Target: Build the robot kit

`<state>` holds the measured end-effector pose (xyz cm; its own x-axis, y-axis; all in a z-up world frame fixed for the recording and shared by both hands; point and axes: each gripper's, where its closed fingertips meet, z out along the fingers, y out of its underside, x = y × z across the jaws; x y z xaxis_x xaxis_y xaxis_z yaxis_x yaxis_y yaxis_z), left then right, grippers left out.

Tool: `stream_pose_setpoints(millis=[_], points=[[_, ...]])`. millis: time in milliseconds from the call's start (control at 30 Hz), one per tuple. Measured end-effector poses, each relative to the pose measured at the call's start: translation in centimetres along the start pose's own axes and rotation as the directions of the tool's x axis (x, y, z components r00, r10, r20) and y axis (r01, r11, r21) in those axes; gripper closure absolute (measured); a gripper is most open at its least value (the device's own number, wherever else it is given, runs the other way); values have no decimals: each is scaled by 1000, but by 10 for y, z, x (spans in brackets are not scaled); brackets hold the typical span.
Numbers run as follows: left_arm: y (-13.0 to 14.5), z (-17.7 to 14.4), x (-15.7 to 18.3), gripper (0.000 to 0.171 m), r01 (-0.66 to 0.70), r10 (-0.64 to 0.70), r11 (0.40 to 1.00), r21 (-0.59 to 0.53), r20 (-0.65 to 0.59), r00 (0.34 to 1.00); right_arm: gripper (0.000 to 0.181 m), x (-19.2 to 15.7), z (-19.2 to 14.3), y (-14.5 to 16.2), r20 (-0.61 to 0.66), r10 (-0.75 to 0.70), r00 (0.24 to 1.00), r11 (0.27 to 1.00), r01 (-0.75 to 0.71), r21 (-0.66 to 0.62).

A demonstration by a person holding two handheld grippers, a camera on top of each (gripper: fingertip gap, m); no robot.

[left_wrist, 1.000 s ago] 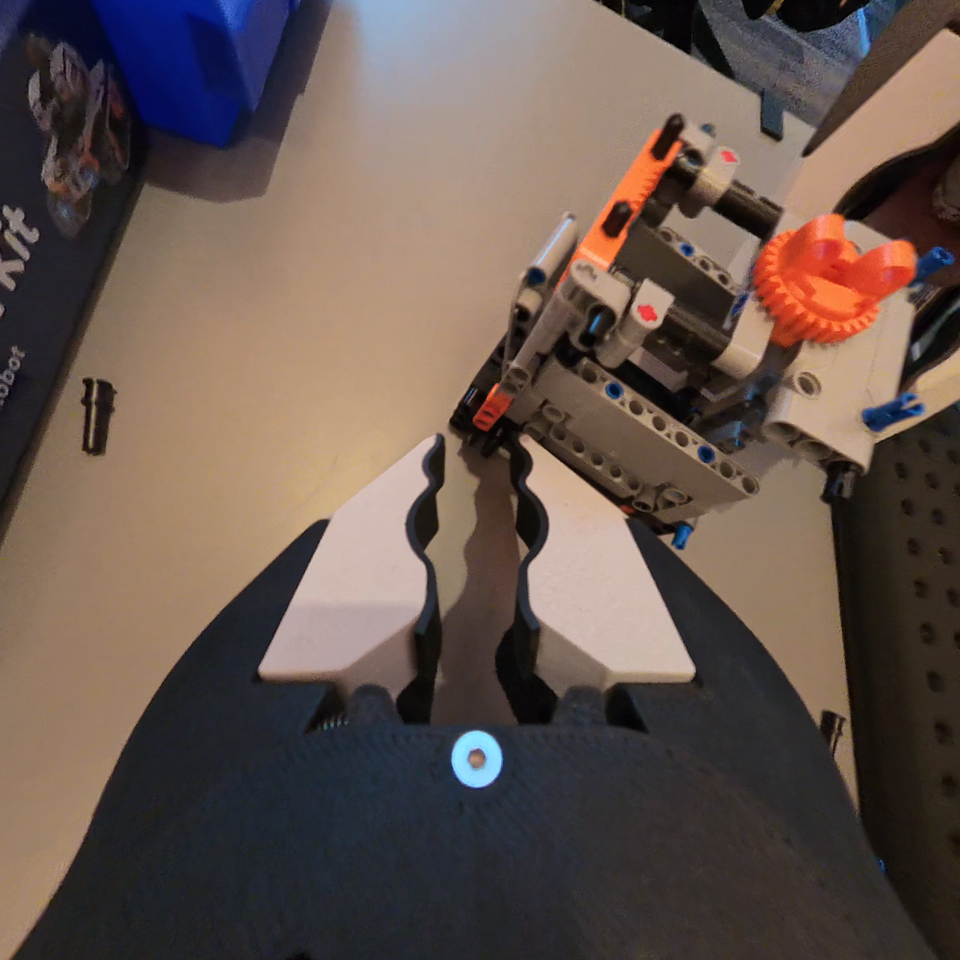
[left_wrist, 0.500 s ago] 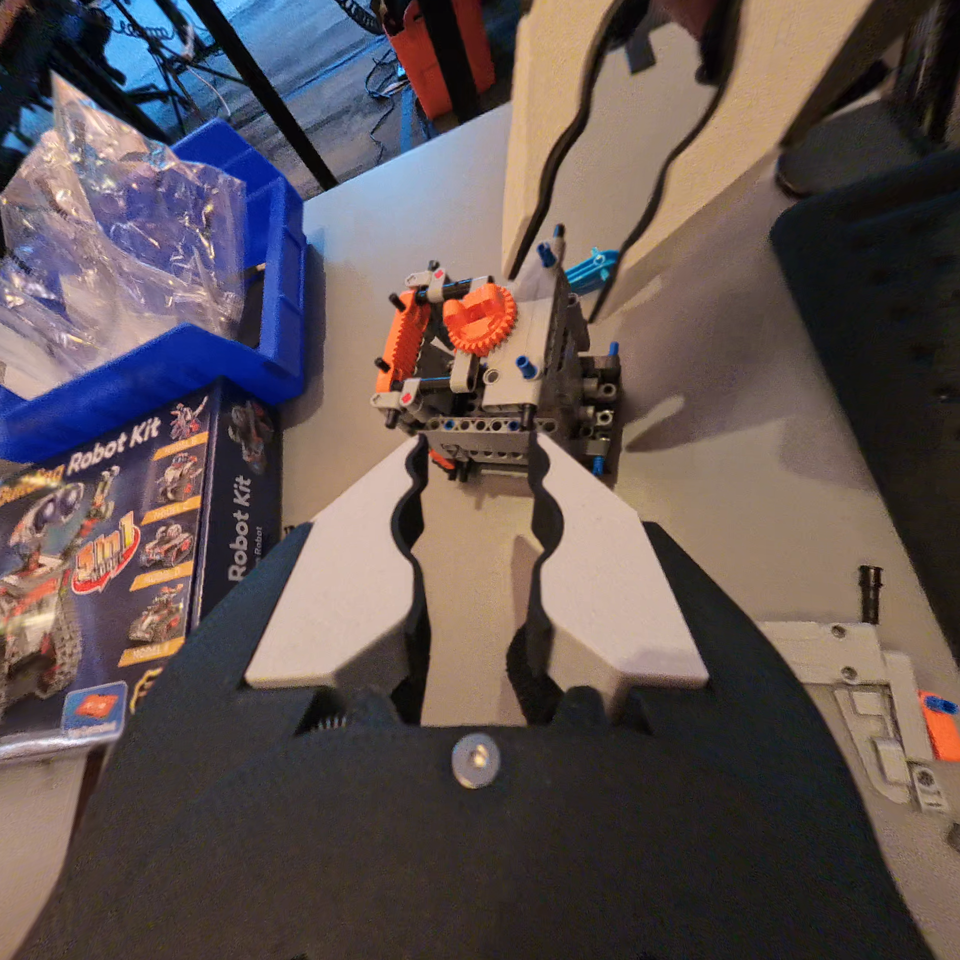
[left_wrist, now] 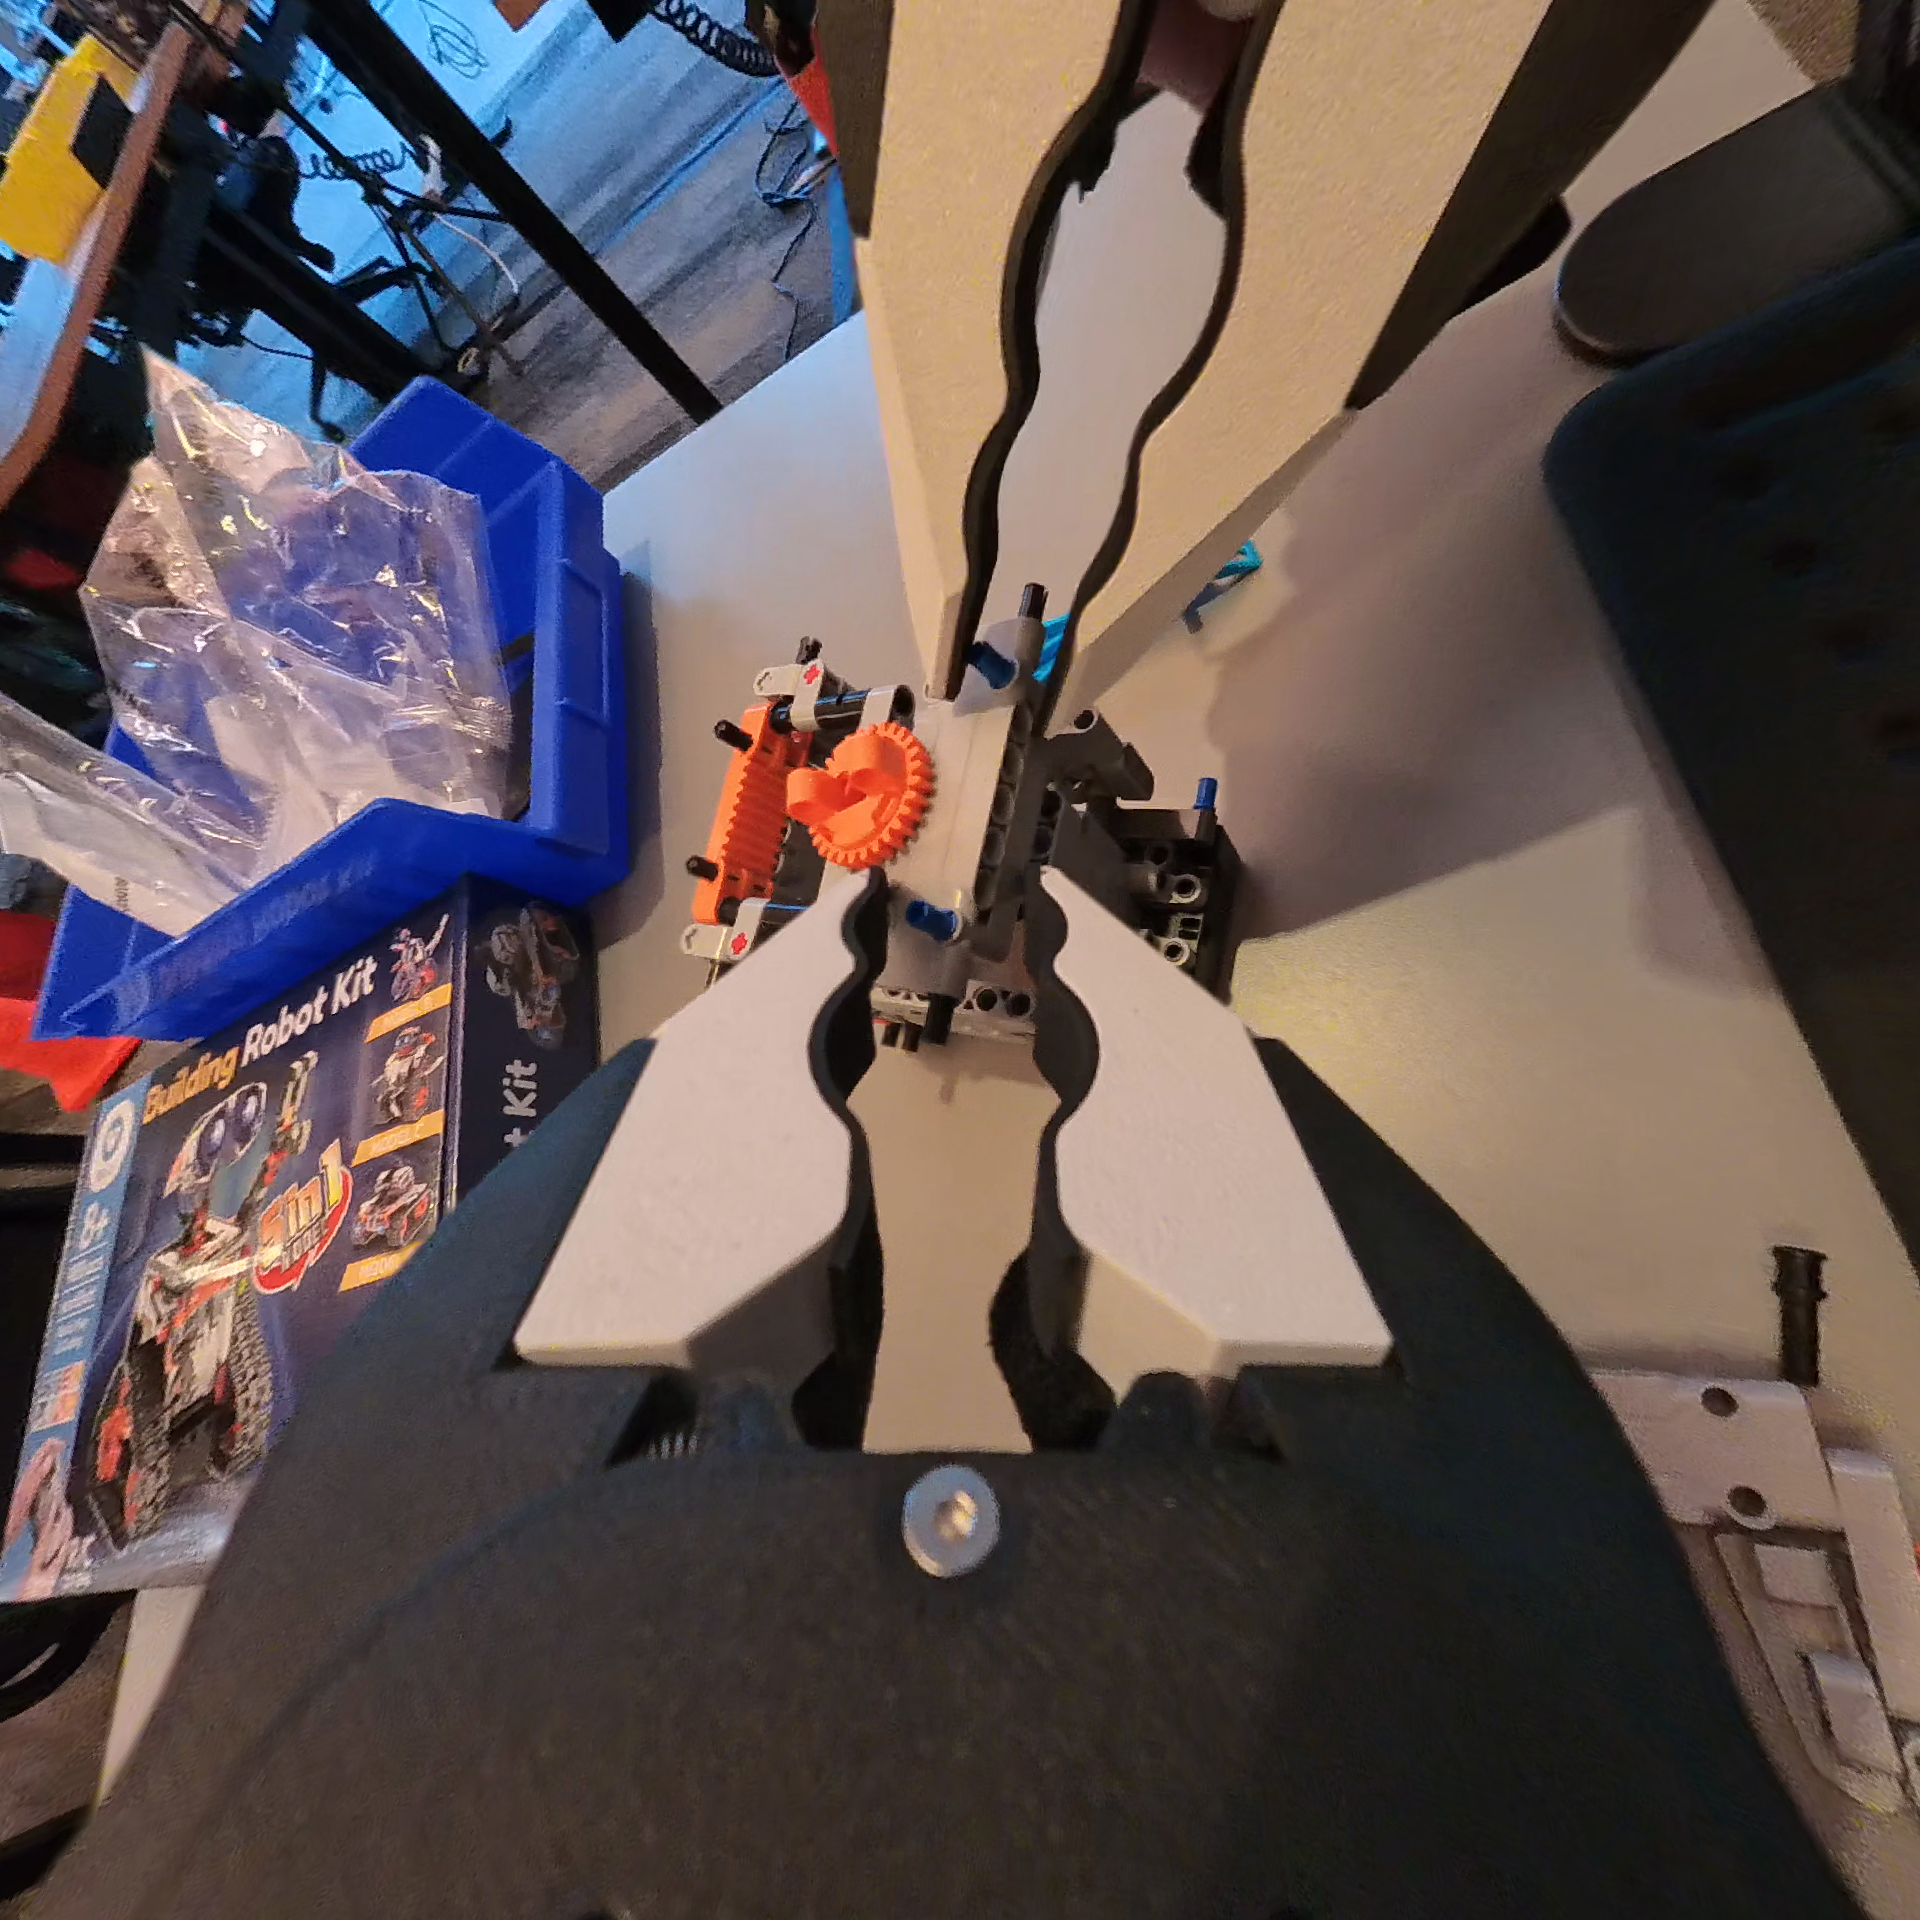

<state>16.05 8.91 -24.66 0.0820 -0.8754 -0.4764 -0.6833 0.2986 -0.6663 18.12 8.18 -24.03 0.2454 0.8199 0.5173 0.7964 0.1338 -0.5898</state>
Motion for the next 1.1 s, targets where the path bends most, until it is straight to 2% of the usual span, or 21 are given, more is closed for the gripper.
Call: stream_pose_setpoints(millis=[400, 700, 767, 1100], points=[[2, 1, 0, 149, -87, 81, 994, 59, 100, 992, 169, 0, 2, 0, -36, -88, 995, 995, 87, -41], [2, 2, -2, 149, -124, 117, 991, 42, 147, 982, 169, 0, 3, 1, -26, -163, 986, 982, 160, -99], [3, 2, -2, 148, -173, 165, 985, 23, 185, 969, 170, 0, 3, 1, -44, -202, 978, 973, 195, -121], [4, 6, -2, 149, -210, 208, 978, -15, 228, 951, 172, 0, 7, 5, -90, -259, 962, 955, 242, -170]])
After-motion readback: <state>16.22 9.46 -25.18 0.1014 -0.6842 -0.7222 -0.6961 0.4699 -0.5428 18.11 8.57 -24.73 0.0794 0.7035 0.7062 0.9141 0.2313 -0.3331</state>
